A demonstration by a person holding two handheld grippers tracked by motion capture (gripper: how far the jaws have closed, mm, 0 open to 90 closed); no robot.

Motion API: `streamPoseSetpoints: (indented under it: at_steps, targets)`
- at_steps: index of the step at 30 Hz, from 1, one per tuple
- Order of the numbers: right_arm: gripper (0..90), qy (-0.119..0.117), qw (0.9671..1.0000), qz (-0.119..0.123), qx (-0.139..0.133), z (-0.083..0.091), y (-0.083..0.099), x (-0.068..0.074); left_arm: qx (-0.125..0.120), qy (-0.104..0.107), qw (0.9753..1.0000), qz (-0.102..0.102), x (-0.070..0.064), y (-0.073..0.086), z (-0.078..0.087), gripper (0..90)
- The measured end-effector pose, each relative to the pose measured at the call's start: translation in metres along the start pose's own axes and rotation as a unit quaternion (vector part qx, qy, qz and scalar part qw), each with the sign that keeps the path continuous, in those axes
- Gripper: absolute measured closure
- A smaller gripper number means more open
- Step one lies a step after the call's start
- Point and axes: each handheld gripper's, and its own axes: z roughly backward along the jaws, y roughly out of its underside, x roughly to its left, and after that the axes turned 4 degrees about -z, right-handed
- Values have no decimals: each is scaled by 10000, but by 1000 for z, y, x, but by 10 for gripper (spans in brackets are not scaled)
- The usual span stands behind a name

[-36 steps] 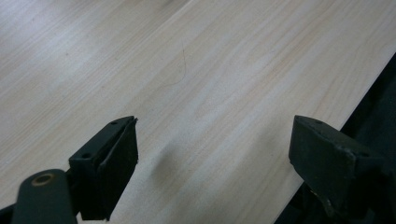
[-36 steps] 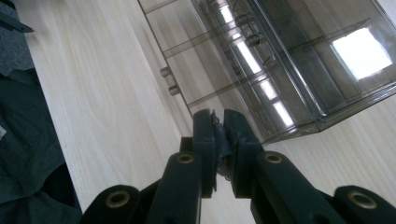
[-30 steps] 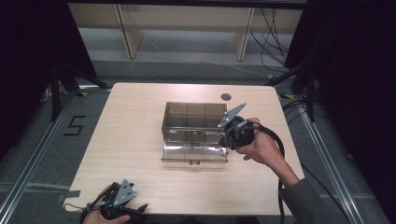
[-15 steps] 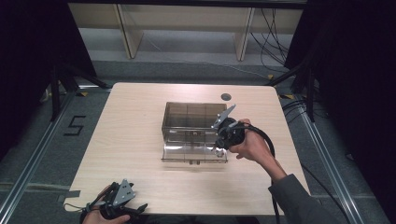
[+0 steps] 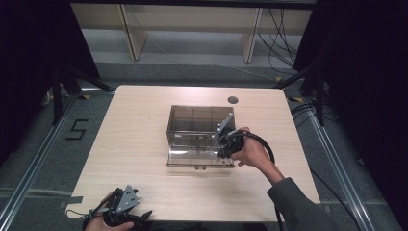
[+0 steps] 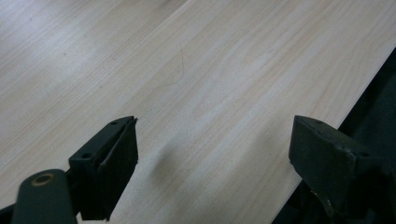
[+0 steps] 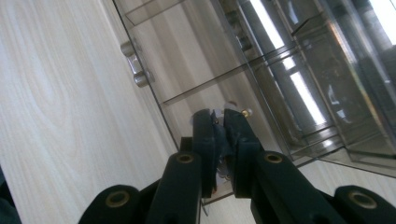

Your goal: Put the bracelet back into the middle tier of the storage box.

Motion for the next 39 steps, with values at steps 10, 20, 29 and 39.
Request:
streamPoseSetpoints:
  at_steps: [10, 20, 29, 39]
  targets:
    - [842, -32, 9998, 8, 209, -21, 1, -2, 33, 84, 9999, 99, -2, 1, -1, 156]
    - [782, -44, 9996, -55, 262, -28, 3, -4, -15, -15, 10000, 29, -1, 0, 0, 156]
    - [711, 13, 9998, -205, -14, -15, 5, -5, 11, -1, 10000, -9, 0, 0, 0, 156]
    - [633, 17, 9993, -302, -220, -5, 11, -3, 9, 21, 10000, -1, -1, 1, -1, 155]
